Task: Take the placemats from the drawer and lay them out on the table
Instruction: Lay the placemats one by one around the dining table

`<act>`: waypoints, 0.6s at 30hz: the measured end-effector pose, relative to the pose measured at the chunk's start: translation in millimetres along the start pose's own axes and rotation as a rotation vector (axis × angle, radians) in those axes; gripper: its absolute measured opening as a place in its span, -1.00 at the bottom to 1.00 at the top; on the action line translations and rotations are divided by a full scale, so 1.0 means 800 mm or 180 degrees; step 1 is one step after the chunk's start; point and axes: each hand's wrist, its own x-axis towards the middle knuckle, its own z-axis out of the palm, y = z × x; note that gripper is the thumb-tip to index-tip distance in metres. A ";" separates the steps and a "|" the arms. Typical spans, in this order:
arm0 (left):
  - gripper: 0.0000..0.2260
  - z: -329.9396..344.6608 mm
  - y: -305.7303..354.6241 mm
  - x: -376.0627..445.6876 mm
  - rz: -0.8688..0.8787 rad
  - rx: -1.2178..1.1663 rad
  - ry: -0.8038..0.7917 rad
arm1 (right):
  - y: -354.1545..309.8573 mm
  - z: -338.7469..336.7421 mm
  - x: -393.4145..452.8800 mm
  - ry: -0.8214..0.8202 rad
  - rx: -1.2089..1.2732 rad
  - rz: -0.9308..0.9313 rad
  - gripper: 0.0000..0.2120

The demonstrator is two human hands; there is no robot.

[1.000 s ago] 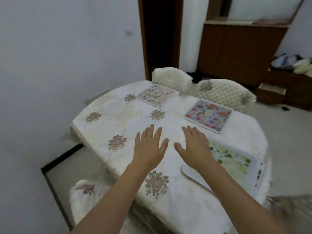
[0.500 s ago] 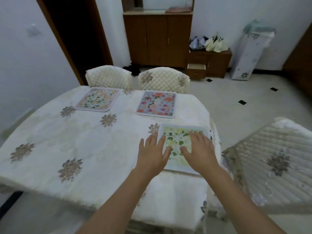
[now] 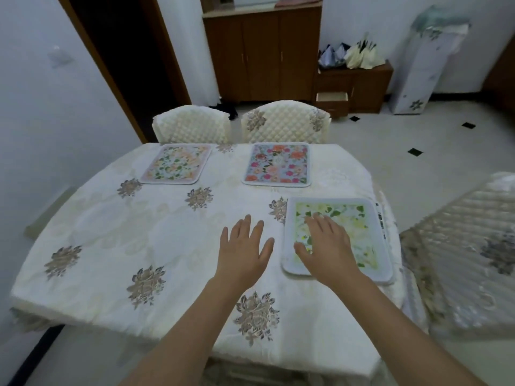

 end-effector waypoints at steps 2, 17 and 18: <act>-0.47 0.003 -0.027 0.007 0.0151 0.0032 -0.0013 | -0.016 0.006 0.001 0.0053 -0.0121 0.0143 -0.36; -0.37 0.014 -0.098 0.057 0.1019 -0.0179 0.0362 | -0.095 0.034 -0.010 0.0609 -0.0627 0.0743 -0.27; -0.35 0.016 -0.096 0.057 0.1015 -0.0184 0.0282 | -0.090 0.034 -0.010 0.0639 -0.0639 0.0749 -0.26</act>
